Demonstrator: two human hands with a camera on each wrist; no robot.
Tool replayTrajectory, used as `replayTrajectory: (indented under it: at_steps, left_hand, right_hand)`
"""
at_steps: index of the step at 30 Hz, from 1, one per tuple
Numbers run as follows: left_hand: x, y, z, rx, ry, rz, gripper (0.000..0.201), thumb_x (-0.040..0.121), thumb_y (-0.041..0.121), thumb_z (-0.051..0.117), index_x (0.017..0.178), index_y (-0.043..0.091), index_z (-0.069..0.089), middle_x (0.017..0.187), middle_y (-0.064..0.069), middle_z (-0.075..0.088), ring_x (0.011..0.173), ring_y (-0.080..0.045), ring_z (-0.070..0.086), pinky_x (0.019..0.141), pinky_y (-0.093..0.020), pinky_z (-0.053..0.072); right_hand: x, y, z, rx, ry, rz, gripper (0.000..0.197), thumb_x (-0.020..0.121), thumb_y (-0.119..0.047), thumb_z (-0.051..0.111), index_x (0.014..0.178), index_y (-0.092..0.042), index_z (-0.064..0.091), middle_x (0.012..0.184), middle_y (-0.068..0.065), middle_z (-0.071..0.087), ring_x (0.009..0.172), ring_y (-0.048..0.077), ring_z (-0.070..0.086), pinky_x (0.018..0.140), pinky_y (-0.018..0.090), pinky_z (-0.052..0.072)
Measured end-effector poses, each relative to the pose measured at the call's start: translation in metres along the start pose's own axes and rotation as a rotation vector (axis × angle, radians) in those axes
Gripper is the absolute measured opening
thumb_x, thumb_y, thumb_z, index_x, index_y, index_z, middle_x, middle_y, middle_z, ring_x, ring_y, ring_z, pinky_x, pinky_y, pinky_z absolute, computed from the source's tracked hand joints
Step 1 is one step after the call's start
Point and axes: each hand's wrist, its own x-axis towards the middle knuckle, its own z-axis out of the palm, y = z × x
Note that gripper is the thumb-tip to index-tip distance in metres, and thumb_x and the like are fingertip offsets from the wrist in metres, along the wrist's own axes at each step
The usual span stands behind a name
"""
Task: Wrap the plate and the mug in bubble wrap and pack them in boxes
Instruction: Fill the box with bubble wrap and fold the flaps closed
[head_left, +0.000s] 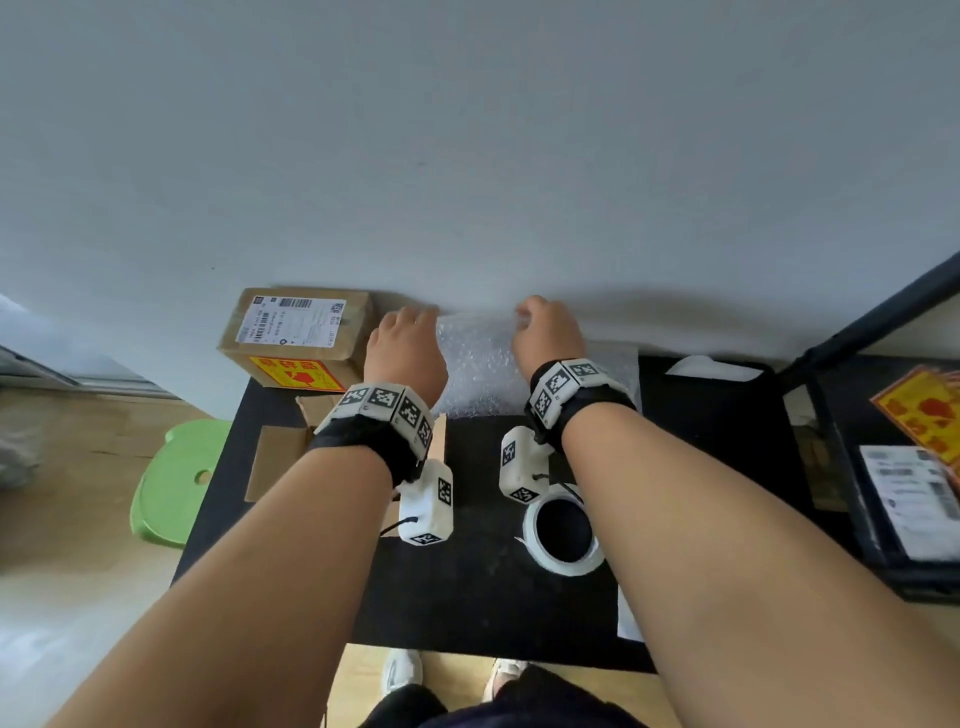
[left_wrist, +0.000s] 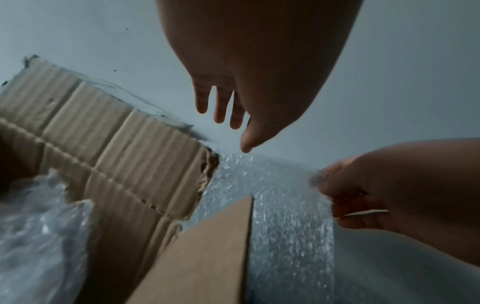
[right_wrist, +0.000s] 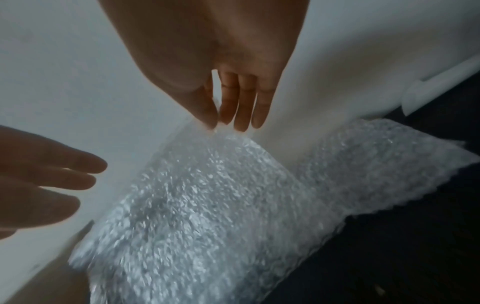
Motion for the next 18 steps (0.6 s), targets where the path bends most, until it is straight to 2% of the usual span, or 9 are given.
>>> replayTrajectory:
  at_steps: [4,6,8,10,12,14,18]
  left_hand:
    - [0.001,0.004,-0.023,-0.009,0.017,0.100,0.066,0.090,0.021,0.063,0.147,0.020,0.031,0.151,-0.002,0.035,0.139,-0.024,0.030,0.115,-0.041,0.027]
    - [-0.001,0.006,-0.033,-0.016,0.019,0.144,0.067,0.088,0.026,0.066,0.147,0.022,0.034,0.149,-0.001,0.040,0.138,-0.024,0.034,0.114,-0.041,0.028]
    - [-0.002,0.008,-0.043,-0.024,0.058,0.150,0.055,0.089,0.025,0.064,0.141,0.023,0.044,0.136,-0.003,0.055,0.128,-0.027,0.046,0.106,-0.039,0.036]
    - [-0.003,0.007,-0.056,-0.080,0.113,0.105,0.033,0.093,0.022,0.056,0.126,0.022,0.057,0.116,-0.007,0.066,0.111,-0.031,0.056,0.086,-0.036,0.044]
    - [-0.001,0.003,-0.068,-0.217,0.125,0.038,0.024,0.094,0.020,0.052,0.117,0.017,0.060,0.106,-0.007,0.067,0.101,-0.031,0.060,0.073,-0.032,0.041]
    - [-0.002,-0.002,-0.080,-0.446,0.092,-0.040,0.024,0.094,0.018,0.051,0.117,0.013,0.057,0.106,-0.007,0.066,0.097,-0.029,0.061,0.073,-0.031,0.044]
    - [-0.015,-0.019,-0.100,-0.945,0.022,-0.159,0.021,0.099,0.015,0.039,0.113,0.005,0.052,0.099,-0.006,0.071,0.074,-0.015,0.067,0.063,-0.028,0.051]
  right_hand:
    - [-0.012,-0.021,-0.021,0.042,0.071,-0.063,0.020,0.092,-0.008,0.046,0.101,-0.010,0.063,0.110,0.013,0.058,0.098,0.032,0.058,0.083,0.034,0.048]
    - [-0.020,-0.034,-0.031,0.068,0.116,-0.083,0.018,0.092,-0.008,0.045,0.099,-0.012,0.062,0.107,0.010,0.055,0.096,0.029,0.056,0.078,0.031,0.044]
    - [-0.029,-0.049,-0.041,0.102,0.160,-0.110,0.018,0.093,-0.008,0.046,0.101,-0.014,0.061,0.106,0.009,0.054,0.095,0.027,0.056,0.076,0.030,0.044]
    - [-0.039,-0.061,-0.051,0.144,0.224,-0.121,0.021,0.094,-0.015,0.051,0.113,-0.017,0.060,0.110,0.009,0.054,0.099,0.027,0.056,0.082,0.032,0.046]
    - [-0.048,-0.071,-0.060,0.207,0.290,-0.071,0.036,0.093,-0.025,0.054,0.129,-0.019,0.052,0.121,0.010,0.052,0.111,0.026,0.052,0.094,0.038,0.045]
    - [-0.058,-0.078,-0.064,0.293,0.306,0.021,0.049,0.092,-0.036,0.055,0.137,-0.019,0.044,0.131,0.008,0.048,0.120,0.024,0.049,0.100,0.040,0.043]
    - [-0.079,-0.098,-0.059,0.458,0.185,0.157,0.059,0.091,-0.047,0.054,0.141,-0.020,0.040,0.140,0.005,0.046,0.123,0.022,0.050,0.090,0.030,0.038]
